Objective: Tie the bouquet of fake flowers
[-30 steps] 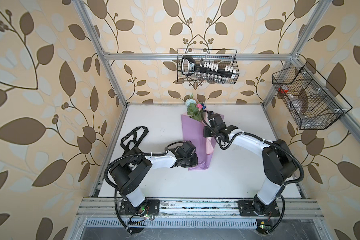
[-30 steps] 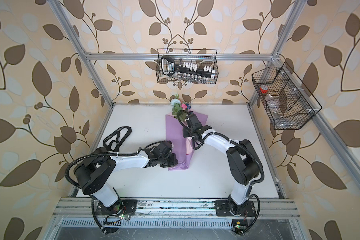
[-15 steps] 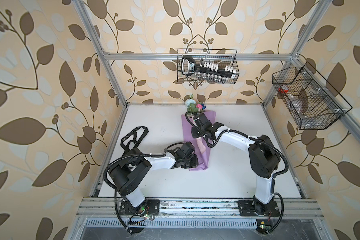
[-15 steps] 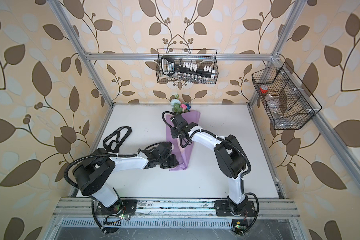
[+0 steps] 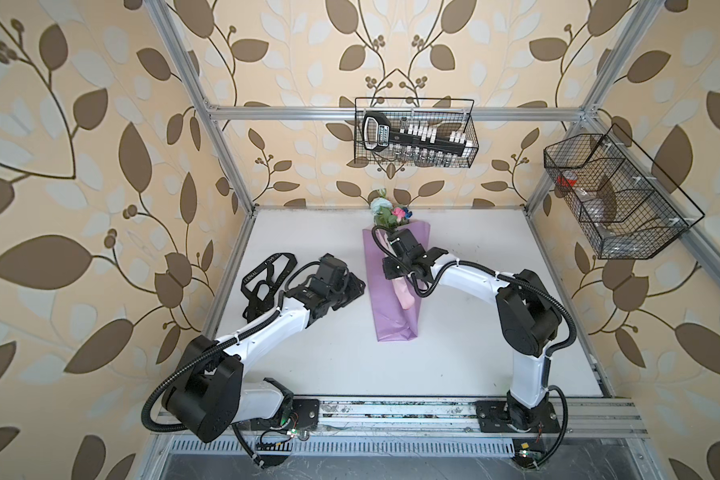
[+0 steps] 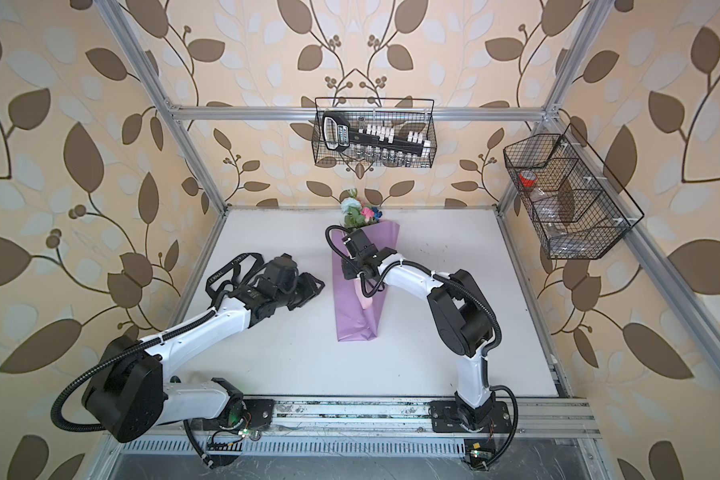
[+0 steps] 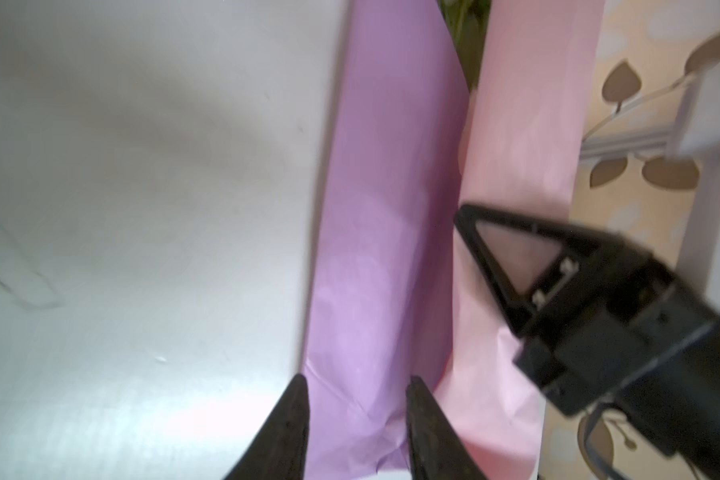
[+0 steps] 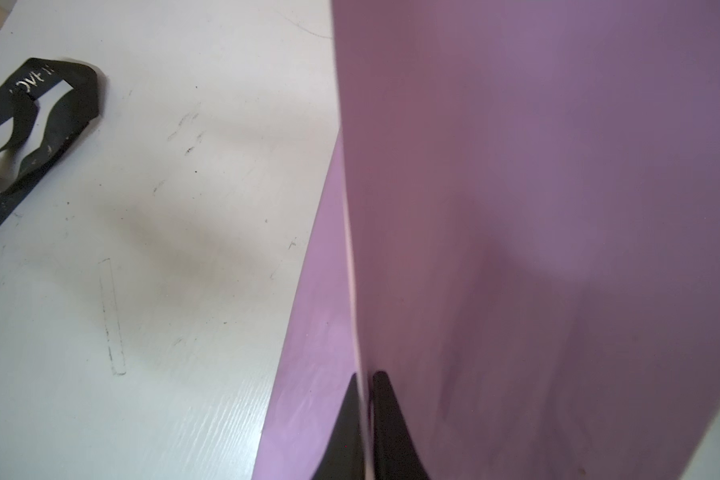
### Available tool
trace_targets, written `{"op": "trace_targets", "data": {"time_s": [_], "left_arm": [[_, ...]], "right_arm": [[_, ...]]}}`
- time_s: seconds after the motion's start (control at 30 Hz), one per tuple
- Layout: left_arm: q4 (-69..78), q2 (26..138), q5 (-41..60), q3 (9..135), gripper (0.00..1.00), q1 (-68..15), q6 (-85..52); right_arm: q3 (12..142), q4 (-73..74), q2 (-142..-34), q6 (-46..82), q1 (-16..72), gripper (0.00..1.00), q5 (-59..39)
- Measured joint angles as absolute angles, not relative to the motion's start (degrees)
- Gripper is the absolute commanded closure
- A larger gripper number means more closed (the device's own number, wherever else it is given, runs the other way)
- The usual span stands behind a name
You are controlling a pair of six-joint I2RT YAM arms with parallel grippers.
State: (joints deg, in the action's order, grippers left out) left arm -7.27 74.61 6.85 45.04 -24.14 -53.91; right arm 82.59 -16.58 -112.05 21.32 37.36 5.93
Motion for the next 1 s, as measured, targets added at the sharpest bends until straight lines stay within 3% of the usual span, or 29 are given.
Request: {"op": "trace_targets", "data": {"time_s": [0.17, 0.3, 0.73, 0.87, 1.0], "left_arm": [[-6.98, 81.62, 7.01, 55.77, 0.49, -20.12, -51.92], [-3.33, 89.80, 8.84, 65.69, 0.40, -20.16, -49.28], [-5.19, 109.25, 13.54, 82.37, 0.40, -20.16, -46.19], [-7.05, 111.46, 13.52, 84.88, 0.47, -20.14, -45.28], [-8.56, 113.93, 14.02, 88.16, 0.68, -20.14, -44.53]], "right_arm": [[81.19, -13.87, -112.05, 21.30, 37.39, 0.91, 5.32], [80.99, -12.47, -112.05, 21.28, 37.39, 0.91, 5.06], [80.97, -10.85, -112.05, 20.71, 38.15, 0.91, 5.08], [80.97, -10.83, -112.05, 20.64, 38.15, 0.91, 5.10], [80.97, -10.83, -112.05, 20.47, 38.24, 0.88, 5.06]]}}
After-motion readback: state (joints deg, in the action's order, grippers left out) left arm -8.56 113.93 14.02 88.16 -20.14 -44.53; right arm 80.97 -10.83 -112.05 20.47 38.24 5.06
